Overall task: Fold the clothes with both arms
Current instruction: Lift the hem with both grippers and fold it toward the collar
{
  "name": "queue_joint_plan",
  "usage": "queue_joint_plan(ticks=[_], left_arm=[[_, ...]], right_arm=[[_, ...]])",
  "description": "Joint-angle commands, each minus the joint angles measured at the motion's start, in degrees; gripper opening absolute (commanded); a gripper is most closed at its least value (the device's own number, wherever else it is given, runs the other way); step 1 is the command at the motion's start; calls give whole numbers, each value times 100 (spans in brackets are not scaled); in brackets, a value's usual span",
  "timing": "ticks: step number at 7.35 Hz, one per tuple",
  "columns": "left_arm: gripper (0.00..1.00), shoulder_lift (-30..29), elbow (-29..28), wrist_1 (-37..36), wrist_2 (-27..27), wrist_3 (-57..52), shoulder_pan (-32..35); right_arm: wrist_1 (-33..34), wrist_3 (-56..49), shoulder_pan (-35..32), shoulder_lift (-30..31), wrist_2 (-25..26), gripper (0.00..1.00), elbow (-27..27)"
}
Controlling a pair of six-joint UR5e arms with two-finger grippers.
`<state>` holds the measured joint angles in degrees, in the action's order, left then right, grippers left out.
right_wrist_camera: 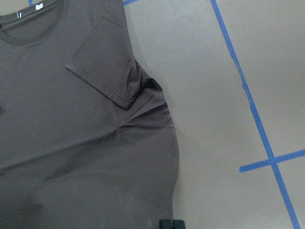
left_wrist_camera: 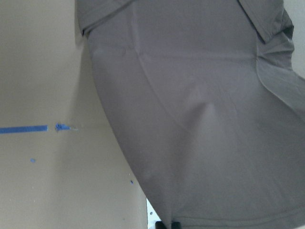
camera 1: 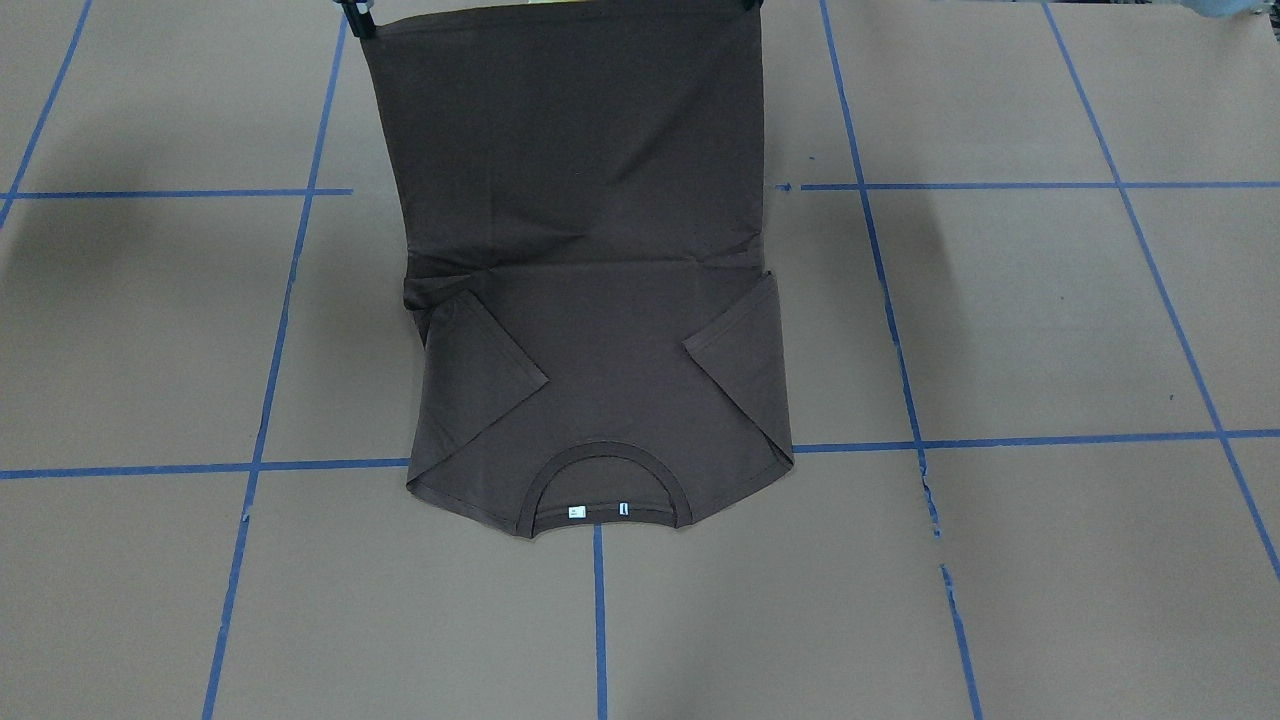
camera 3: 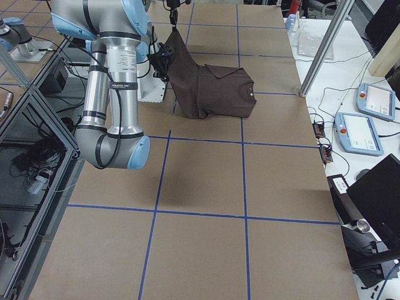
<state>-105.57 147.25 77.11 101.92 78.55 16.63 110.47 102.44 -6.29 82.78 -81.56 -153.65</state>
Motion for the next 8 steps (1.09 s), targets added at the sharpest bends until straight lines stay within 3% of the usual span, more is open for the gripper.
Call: queue_joint_plan(ticks=[1,2,5,8], left_arm=[[0,-385,-712,-11,12,-847,969],[0,-621,-1176,-3,21,-1102,1365],[0,-1298,-2757,468,21,-1597,2053],[0,-1343,-4752,2470,-40,-1650,2300]], right_arm=[[36,-723,-1246,-969,-561,0,1016],[27,-987,-1808,-1435,-885,0,1683],[-174,-1797,-2709,-1956,-1002,0,3038],[-2243,-1824,-2930,-2151,-985,0,5084]])
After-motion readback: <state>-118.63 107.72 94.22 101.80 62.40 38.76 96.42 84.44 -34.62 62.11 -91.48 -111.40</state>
